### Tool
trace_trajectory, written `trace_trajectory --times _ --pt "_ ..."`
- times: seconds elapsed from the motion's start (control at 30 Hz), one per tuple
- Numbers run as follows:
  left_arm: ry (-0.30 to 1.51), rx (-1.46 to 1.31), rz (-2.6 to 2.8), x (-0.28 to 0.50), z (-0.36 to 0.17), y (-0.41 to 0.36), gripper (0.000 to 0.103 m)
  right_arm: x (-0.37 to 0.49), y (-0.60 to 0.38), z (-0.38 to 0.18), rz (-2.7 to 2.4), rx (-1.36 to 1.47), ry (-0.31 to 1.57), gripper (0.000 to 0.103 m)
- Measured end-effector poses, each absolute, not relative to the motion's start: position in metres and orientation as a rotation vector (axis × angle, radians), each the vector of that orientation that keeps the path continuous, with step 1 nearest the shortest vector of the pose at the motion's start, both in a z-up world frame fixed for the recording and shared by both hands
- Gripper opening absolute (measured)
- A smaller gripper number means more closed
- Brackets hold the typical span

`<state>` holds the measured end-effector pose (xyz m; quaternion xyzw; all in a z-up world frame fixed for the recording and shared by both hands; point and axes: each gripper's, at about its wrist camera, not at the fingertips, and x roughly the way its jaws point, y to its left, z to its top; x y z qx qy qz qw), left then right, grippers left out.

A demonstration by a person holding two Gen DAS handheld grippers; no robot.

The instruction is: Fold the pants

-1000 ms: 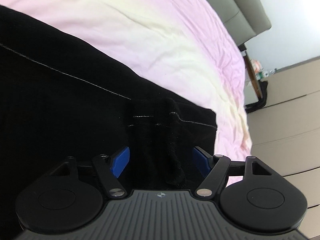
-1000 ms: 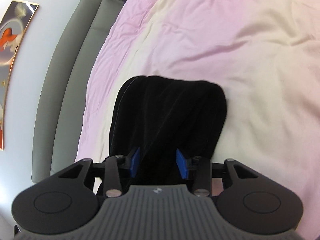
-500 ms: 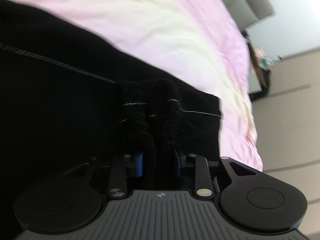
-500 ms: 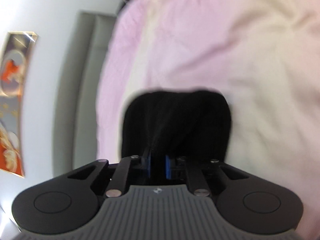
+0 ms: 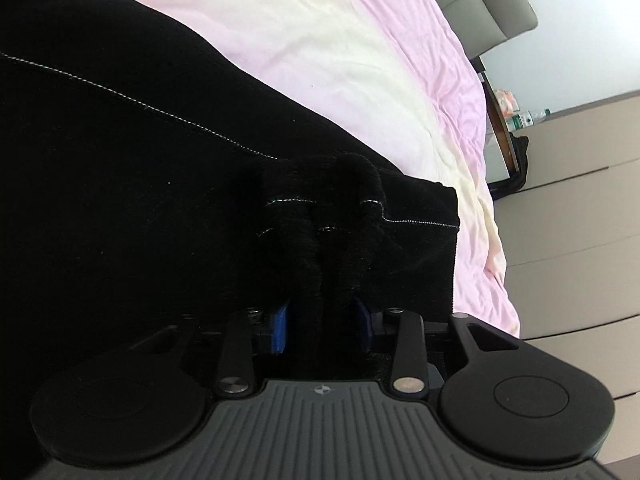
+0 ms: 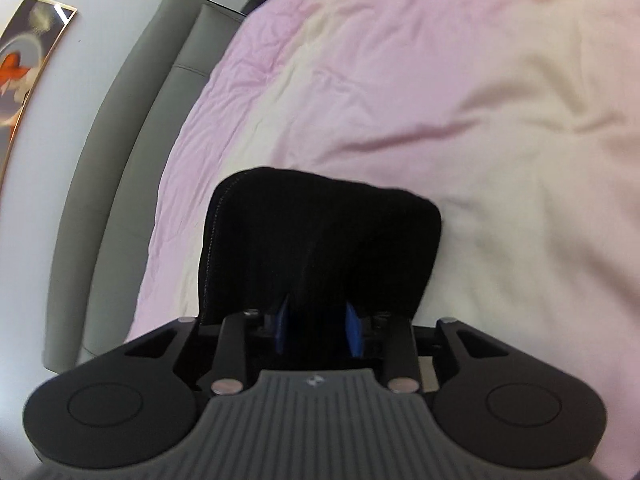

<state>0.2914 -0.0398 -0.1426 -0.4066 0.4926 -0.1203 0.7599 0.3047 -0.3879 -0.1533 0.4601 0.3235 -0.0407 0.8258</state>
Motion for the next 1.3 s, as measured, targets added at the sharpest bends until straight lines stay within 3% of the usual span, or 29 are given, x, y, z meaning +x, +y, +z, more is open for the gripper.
trace_trajectory --times 0.23,0.3,0.4,0.5,0.57,0.63,0.77,0.83,1.0,1.3 --pt "1.006 -0.775 -0.192 0.274 -0.116 -0.023 0.053 0.292 -0.338 -0.099 0.079 0.554 0.402 0.023" --pt "0.991 -0.793 -0.182 0.265 -0.112 -0.007 0.053 0.307 -0.317 -0.1 0.127 0.419 0.42 0.023" --pt "0.936 -0.78 -0.138 0.24 -0.099 0.023 0.053 0.333 -0.281 -0.138 0.248 0.307 0.733 0.023" --pt "0.873 -0.781 -0.066 0.206 -0.081 0.068 0.058 0.321 -0.265 -0.126 0.253 0.197 0.603 0.022" --pt "0.824 -0.793 -0.01 0.176 -0.071 0.103 0.065 0.314 -0.267 -0.117 0.299 0.23 0.512 0.029" --pt "0.791 -0.799 0.057 0.147 -0.062 0.138 0.068 0.325 -0.256 -0.132 0.332 0.187 0.646 0.033" --pt "0.735 -0.836 0.193 0.077 -0.054 0.201 0.074 0.305 -0.245 -0.116 0.376 0.135 0.536 0.035" --pt "0.701 -0.867 0.259 0.045 -0.056 0.226 0.079 0.287 -0.234 -0.102 0.449 0.12 0.456 0.037" --pt "0.65 -0.945 0.358 -0.014 -0.077 0.274 0.081 0.255 -0.18 -0.087 0.642 0.024 0.462 0.037" --pt "0.609 -1.078 0.382 -0.012 -0.127 0.288 0.081 0.206 -0.095 -0.108 0.816 -0.077 0.527 0.035"
